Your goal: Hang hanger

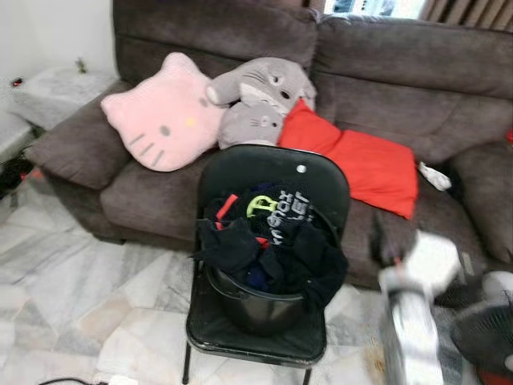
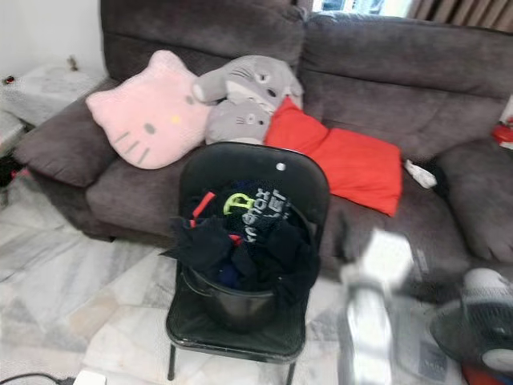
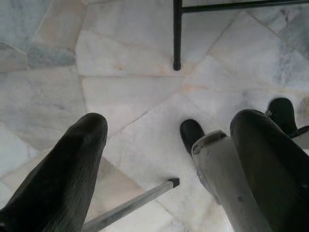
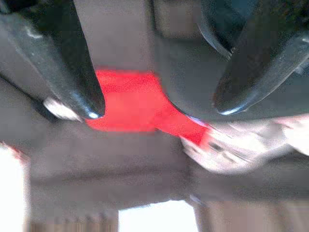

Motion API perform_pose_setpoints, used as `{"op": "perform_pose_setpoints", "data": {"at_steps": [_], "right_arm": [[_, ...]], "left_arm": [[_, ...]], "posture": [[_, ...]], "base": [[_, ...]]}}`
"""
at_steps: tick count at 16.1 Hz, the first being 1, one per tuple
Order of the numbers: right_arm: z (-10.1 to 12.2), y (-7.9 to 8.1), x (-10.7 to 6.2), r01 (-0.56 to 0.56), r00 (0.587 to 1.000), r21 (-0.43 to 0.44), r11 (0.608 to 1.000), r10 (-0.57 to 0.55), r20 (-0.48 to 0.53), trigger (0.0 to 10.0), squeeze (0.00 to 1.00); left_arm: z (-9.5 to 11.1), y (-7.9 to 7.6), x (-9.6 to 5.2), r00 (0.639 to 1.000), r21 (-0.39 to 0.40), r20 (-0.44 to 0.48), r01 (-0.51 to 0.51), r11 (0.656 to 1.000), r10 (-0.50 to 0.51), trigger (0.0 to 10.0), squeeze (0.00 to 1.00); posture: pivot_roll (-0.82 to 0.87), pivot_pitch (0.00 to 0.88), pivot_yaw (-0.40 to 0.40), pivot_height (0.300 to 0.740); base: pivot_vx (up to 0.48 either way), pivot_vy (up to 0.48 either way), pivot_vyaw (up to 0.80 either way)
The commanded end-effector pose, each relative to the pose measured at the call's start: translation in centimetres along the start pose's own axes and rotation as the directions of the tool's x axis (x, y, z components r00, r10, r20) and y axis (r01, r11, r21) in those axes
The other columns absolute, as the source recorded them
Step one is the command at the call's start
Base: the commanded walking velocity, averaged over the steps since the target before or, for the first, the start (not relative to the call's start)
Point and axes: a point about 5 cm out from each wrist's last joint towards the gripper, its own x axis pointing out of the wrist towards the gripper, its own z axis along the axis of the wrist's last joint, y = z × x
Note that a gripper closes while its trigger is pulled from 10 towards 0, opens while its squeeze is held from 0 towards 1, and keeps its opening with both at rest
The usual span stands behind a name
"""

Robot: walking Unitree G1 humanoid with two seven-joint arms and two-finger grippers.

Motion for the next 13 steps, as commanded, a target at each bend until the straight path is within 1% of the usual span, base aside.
{"op": "perform_pose_setpoints", "data": {"at_steps": [1, 2, 3, 4, 5, 6, 7, 8, 9, 10, 11, 12, 13], "right_arm": [[-1.2, 1.4, 1.1, -0.107, 0.986, 0.018, 0.994, 0.109, -0.127, 10.0, 0.00], [-0.9, 3.3, 2.5, -0.208, 0.963, 0.017, 0.978, 0.208, -0.170, 10.0, 0.00], [-0.7, 4.9, 3.3, -0.291, 0.935, 0.004, 0.957, 0.285, -0.210, 10.0, 0.00], [-0.5, 6.4, 3.8, -0.355, 0.903, 0.033, 0.934, 0.352, -0.245, 10.0, 0.00], [-0.1, 8.5, 4.1, -0.439, 0.850, 0.085, 0.894, 0.444, -0.282, 10.0, 0.00], [0.2, 10.3, 4.3, -0.507, 0.799, 0.133, 0.851, 0.522, -0.298, 10.0, 0.00], [0.2, 11.2, 4.1, -0.541, 0.765, 0.158, 0.826, 0.562, -0.315, 10.0, 0.00], [0.2, 12.2, 3.8, -0.579, 0.736, 0.151, 0.802, 0.593, -0.326, 10.0, 0.00], [0.3, 13.2, 3.5, -0.605, 0.698, 0.212, 0.767, 0.640, -0.323, 10.0, 0.00], [0.3, 13.5, 3.2, -0.632, 0.663, 0.250, 0.733, 0.679, -0.315, 10.0, 0.00], [0.0, 13.6, 3.0, -0.657, 0.636, 0.245, 0.712, 0.699, -0.326, 10.0, 0.00], [-0.6, 13.4, 2.6, -0.695, 0.595, 0.220, 0.684, 0.719, -0.359, 10.0, 0.00], [-1.3, 12.6, 2.6, -0.694, 0.584, 0.197, 0.693, 0.701, -0.408, 10.0, 0.00]], "left_arm": [[-1.0, -0.3, -0.2, 0.999, -0.014, -0.043, 0.004, 1.000, -0.004, 10.0, 0.00], [-1.0, -0.3, -0.2, 0.999, -0.014, -0.047, 0.003, 1.000, -0.004, 10.0, 0.00], [-1.1, -0.3, -0.2, 0.998, -0.015, -0.056, 0.001, 1.000, -0.002, 10.0, 0.00], [-1.2, -0.3, -0.3, 0.998, -0.017, -0.064, -0.002, 1.000, 0.001, 10.0, 0.00], [-1.3, -0.2, -0.3, 0.998, -0.020, -0.068, -0.006, 1.000, 0.004, 10.0, 0.00], [-1.5, -0.2, -0.4, 0.997, -0.024, -0.073, -0.009, 1.000, 0.008, 10.0, 0.00], [-1.6, -0.1, -0.4, 0.997, -0.026, -0.077, -0.012, 1.000, 0.010, 10.0, 0.00], [-1.8, 0.0, -0.5, 0.996, -0.028, -0.084, -0.015, 0.999, 0.013, 10.0, 0.00], [-2.0, 0.0, -0.6, 0.996, -0.029, -0.093, -0.017, 0.999, 0.014, 10.0, 0.00], [-2.1, 0.0, -0.6, 0.995, -0.028, -0.098, -0.017, 0.999, 0.014, 10.0, 0.00], [-2.2, 0.0, -0.6, 0.995, -0.027, -0.101, -0.016, 1.000, 0.013, 10.0, 0.00], [-2.3, -0.1, -0.7, 0.994, -0.024, -0.105, -0.013, 1.000, 0.011, 10.0, 0.00], [-2.4, -0.1, -0.7, 0.994, -0.026, -0.108, -0.014, 1.000, 0.011, 10.0, 0.00]], "posture": [[-0.06, 0.059, -0.049, 0.740], [-0.06, 0.056, -0.047, 0.740], [-0.06, 0.060, -0.044, 0.740], [-0.04, 0.064, -0.043, 0.740], [-0.04, 0.072, -0.042, 0.740], [-0.04, 0.074, -0.042, 0.740], [-0.03, 0.081, -0.041, 0.740], [-0.03, 0.081, -0.041, 0.740], [-0.04, 0.094, -0.037, 0.740], [-0.04, 0.098, -0.035, 0.740], [-0.04, 0.099, -0.035, 0.740], [-0.04, 0.101, -0.038, 0.740], [-0.04, 0.103, -0.041, 0.740]], "base": [[0.000, 0.000, 0.00], [0.000, 0.000, 0.00], [0.000, 0.000, 0.00], [0.000, 0.000, 0.00], [0.000, 0.000, 0.00], [0.000, 0.000, 0.00], [0.000, 0.000, 0.00], [0.000, 0.000, 0.00], [0.000, 0.000, 0.00], [0.000, 0.000, 0.00], [0.000, 0.000, 0.00], [0.000, 0.000, 0.00], [0.000, 0.000, 0.00]]}}
